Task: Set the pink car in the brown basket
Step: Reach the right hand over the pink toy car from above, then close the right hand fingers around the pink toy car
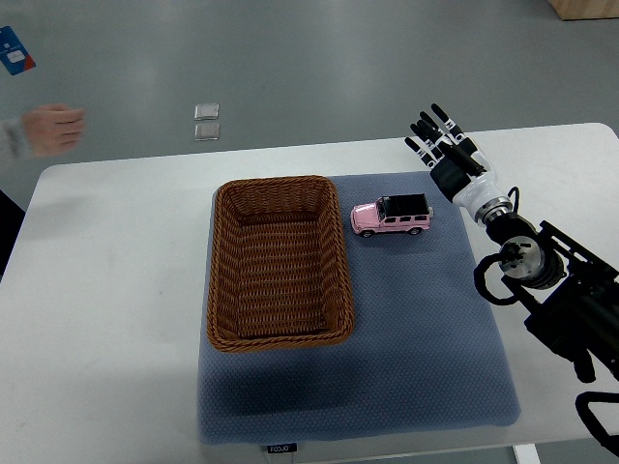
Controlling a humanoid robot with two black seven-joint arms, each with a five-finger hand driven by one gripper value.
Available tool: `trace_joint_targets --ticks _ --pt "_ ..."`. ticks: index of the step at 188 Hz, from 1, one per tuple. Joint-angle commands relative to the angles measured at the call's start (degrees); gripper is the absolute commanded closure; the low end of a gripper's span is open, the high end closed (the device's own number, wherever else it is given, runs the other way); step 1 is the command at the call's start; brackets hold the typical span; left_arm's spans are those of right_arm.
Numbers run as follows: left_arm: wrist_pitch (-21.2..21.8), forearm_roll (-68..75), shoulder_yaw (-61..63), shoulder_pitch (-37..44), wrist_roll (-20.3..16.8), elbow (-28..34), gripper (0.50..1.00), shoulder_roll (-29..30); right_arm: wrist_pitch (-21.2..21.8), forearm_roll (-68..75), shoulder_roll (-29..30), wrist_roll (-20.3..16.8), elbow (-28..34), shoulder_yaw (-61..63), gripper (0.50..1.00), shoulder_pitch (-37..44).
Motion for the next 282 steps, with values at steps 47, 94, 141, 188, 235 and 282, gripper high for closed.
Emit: trace_joint_targets --ticks 47,94,141,188,235,282 --pt "0.0 0.0 0.01 0.0 0.0 0.0 0.5 0.0 0.09 -0.53 -0.35 0.0 0.09 -1.32 0.589 0.72" --pt "0.0 0.0 0.01 0.0 0.0 0.0 0.5 0.0 0.88 -23.03 -8.7 -1.93 0.44 -15.12 0.589 11.54" --pt "0.0 0.0 0.01 0.0 0.0 0.0 0.5 0.0 6.85 -51.59 -18.62 -2.55 6.41 -40.68 0.589 27.35" --pt "0.0 0.0 0.01 0.0 0.0 -0.35 0.5 0.0 2.29 -55.99 -17.31 -2.64 9.14 -48.34 0.589 27.8" --pt "0.0 0.0 -0.08 0.0 0.0 -0.26 0.5 0.0 -2.9 -56.6 -13.97 -4.66 7.21 -51.32 0.589 25.95" --pt "0.0 0.0 -0.08 0.0 0.0 -0.26 0.5 0.0 -7.3 -59.24 -11.07 -4.66 2.64 -56.07 0.593 25.77"
